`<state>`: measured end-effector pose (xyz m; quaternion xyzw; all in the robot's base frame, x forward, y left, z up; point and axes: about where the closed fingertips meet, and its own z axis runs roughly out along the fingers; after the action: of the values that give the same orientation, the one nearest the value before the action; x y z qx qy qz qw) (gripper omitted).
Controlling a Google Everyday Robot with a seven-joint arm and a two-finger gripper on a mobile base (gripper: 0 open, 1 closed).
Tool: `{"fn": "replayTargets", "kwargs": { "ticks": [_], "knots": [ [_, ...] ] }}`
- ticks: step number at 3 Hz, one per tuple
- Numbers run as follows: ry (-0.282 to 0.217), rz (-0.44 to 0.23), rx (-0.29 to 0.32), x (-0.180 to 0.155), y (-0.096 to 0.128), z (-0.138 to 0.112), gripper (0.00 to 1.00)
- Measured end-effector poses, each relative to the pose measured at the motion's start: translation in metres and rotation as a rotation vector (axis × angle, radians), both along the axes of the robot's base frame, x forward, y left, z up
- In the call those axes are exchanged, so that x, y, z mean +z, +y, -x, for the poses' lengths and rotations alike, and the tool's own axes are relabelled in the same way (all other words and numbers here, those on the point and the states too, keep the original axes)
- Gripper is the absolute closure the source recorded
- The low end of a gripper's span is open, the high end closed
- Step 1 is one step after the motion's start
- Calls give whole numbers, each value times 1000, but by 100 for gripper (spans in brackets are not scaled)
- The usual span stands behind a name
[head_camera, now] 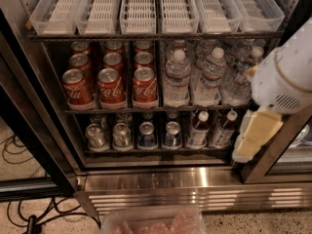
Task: Pick coke can from middle shelf of fridge
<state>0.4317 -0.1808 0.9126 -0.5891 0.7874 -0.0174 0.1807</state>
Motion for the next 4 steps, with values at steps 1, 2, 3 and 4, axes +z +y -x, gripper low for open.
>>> {"fn": "replayTargets", "kwargs": {
  "ticks": [1, 2, 3, 4],
  "knots": [
    [10, -52, 46, -42, 33, 4, 0],
    [2, -95, 143, -64, 66, 14, 0],
    [-1, -93, 150, -64, 67, 15, 0],
    [-1, -93, 150, -64, 67, 15, 0]
  ]
}}
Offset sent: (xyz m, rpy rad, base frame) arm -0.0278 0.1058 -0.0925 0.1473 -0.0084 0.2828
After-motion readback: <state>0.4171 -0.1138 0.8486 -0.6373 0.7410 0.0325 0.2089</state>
